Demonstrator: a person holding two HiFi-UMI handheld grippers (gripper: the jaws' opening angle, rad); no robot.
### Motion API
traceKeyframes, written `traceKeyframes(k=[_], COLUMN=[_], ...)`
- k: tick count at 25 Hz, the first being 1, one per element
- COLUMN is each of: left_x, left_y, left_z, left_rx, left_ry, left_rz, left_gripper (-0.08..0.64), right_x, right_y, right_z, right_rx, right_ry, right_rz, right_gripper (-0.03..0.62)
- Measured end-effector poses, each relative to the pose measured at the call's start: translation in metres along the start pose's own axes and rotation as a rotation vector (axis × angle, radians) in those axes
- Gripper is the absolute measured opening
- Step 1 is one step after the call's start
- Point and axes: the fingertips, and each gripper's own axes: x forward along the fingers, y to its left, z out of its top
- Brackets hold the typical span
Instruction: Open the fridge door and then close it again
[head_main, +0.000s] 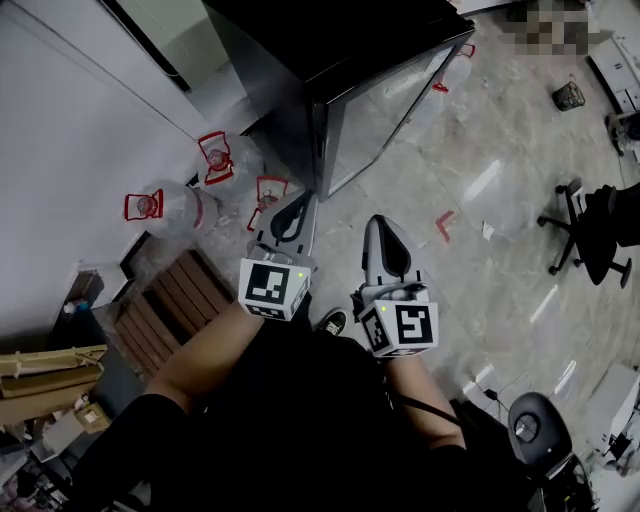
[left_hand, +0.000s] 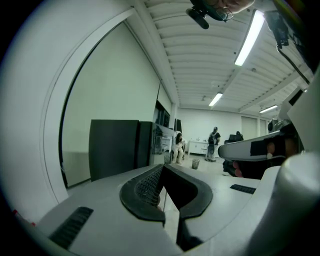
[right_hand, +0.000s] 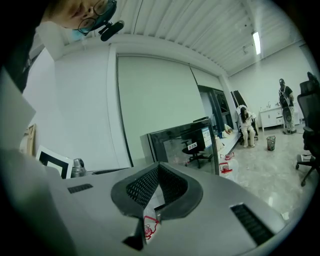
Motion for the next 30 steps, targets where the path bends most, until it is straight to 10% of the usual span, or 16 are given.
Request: traceKeyframes(k=[9, 22, 30], left_x=[0.09, 0.147, 0.143], left_y=[0.031, 0.043, 0.043], left_z=[-0.066, -0.108, -0.117], left_rx=[0.096, 0.153, 0.034], left_ry=[-0.023, -0.073, -0.056], left_rz=[-0.122, -0.03, 0.045], left_gripper=[0.085, 0.066, 0.051], right_x=[0.08, 0.114, 0.095], right_y=[-0.029, -0.09, -0.121], right_z=[-0.041, -0.108, -0.128], right_rx=[0.003, 0.056, 0.078], right_ry=[-0.002, 0.07, 0.075], right_rz=[-0.062, -0.039, -0.075], right_gripper=[0.015, 0.015, 0.015])
